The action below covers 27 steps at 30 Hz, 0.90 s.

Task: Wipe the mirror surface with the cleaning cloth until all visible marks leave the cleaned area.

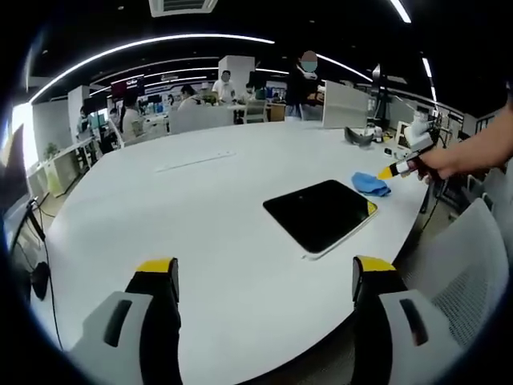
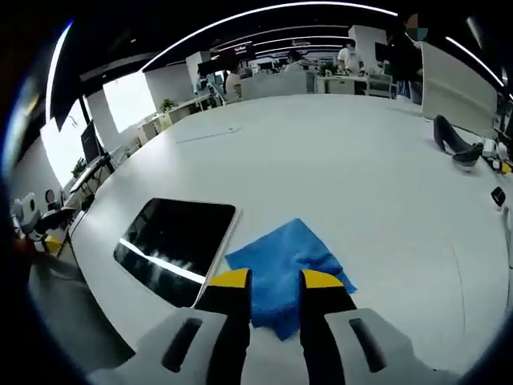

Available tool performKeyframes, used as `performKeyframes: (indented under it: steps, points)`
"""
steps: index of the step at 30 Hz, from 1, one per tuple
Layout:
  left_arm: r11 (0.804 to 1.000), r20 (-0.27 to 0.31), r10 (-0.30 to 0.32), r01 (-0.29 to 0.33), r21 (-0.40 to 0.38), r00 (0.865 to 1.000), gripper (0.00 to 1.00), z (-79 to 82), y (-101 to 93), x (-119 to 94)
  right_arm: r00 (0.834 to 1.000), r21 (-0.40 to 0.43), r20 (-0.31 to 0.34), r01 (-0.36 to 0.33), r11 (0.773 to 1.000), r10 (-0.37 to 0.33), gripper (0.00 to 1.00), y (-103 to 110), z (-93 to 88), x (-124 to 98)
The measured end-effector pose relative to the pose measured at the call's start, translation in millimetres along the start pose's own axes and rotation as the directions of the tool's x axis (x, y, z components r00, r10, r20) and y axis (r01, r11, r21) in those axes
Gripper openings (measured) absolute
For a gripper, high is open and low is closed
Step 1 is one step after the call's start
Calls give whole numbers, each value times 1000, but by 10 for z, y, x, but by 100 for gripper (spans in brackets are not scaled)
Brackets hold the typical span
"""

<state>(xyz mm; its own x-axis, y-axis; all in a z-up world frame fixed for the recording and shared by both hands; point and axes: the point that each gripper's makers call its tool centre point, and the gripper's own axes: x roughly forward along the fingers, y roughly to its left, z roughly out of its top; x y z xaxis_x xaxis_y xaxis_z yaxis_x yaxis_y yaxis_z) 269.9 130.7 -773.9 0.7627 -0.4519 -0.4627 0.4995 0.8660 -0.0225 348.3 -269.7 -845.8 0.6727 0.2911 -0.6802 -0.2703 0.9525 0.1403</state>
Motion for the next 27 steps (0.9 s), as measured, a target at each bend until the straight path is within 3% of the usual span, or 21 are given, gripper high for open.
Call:
performKeyframes:
  steps: [4, 10, 12, 17, 19, 24, 25, 27]
  points:
    - [1000, -2, 4, -4, 1, 1000, 87, 1, 11, -3, 998, -62, -35, 41, 997, -44, 16, -56, -30, 84]
    - [1000, -9, 10, -9, 7, 1000, 85, -13, 35, -5, 986, -197, -103, 108, 974, -130, 22, -225, -114, 138]
    - [1000, -14, 15, -15, 5, 1000, 85, -22, 51, -6, 991, -177, -53, 108, 978, -119, 23, -214, -20, 111]
    - [1000, -11, 19, -19, 6, 1000, 85, -27, 63, -14, 986, -160, -23, 161, 974, -166, 23, -384, -7, 15]
    - [1000, -20, 17, -17, 5, 1000, 85, -50, 58, -15, 986, -93, -72, 144, 985, -151, 23, -401, -121, 45]
    - [1000, -26, 19, -19, 9, 999, 85, -62, 55, -18, 985, -97, -111, 122, 988, -133, 30, -359, -228, 143]
    - [1000, -25, 24, -24, 9, 999, 84, -65, 63, -25, 985, -127, -93, 132, 983, -144, 30, -375, -190, 147]
    - [999, -13, 32, -31, 8, 999, 84, -43, 83, -30, 982, -104, -109, 143, 984, -154, 29, -370, -181, 149]
